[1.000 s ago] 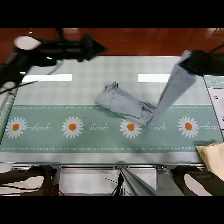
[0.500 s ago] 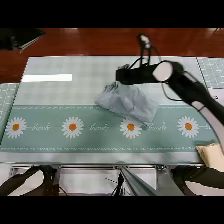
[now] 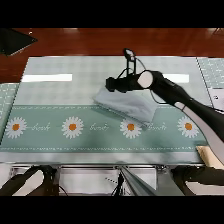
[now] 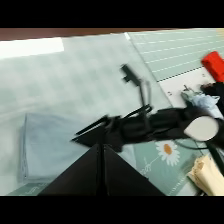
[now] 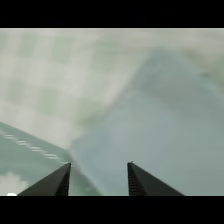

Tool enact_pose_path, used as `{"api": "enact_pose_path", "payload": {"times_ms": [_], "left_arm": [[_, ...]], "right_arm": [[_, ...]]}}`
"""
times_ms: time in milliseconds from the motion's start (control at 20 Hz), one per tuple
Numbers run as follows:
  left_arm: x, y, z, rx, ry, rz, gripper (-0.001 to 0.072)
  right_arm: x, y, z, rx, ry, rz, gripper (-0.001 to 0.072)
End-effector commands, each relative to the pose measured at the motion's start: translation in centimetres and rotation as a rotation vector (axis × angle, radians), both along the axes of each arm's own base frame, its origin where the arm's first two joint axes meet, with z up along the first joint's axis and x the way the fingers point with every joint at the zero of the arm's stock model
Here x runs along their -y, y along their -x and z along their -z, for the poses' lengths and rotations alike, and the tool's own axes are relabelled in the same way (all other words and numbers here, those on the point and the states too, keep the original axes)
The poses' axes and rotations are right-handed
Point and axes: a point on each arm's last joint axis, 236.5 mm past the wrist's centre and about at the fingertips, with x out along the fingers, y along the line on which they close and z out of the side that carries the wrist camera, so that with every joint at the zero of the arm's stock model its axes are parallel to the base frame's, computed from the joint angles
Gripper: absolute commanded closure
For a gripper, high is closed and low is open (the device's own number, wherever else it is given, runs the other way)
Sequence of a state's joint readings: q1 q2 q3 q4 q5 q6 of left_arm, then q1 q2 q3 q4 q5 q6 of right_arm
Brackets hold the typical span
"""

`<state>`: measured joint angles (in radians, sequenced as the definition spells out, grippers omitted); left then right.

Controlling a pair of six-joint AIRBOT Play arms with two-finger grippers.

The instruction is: Fold the shirts.

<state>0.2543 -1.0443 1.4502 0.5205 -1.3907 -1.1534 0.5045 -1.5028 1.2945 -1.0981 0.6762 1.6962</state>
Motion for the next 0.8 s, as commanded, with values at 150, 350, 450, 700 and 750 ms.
{"api": "enact_pose_path", "payload": {"times_ms": [150, 350, 450, 700, 750], "left_arm": [[-1.9, -0.3, 2.5, -0.036, -0.124, -0.049, 0.068], [-2.1, 0.1, 3.2, -0.06, -0.149, -0.04, 0.0681], [-2.1, 0.1, 3.2, -0.062, -0.148, -0.039, 0.0681], [-2.1, 0.1, 3.3, -0.075, -0.138, -0.047, 0.0681], [-2.1, 0.1, 3.3, -0.075, -0.138, -0.047, 0.0681]], "right_arm": [[26.4, 4.3, -2.3, -0.171, 0.665, 0.126, 0.0283], [31.9, 11.9, 2.2, -0.486, 0.497, 0.233, 0.0287], [28.0, 12.9, 5.0, -0.53, 0.219, 0.271, 0.0174], [21.1, 12.0, 9.6, -0.491, -0.122, 0.387, 0.0126], [20.6, 11.7, 10.3, -0.472, -0.13, 0.408, 0.0122]]}}
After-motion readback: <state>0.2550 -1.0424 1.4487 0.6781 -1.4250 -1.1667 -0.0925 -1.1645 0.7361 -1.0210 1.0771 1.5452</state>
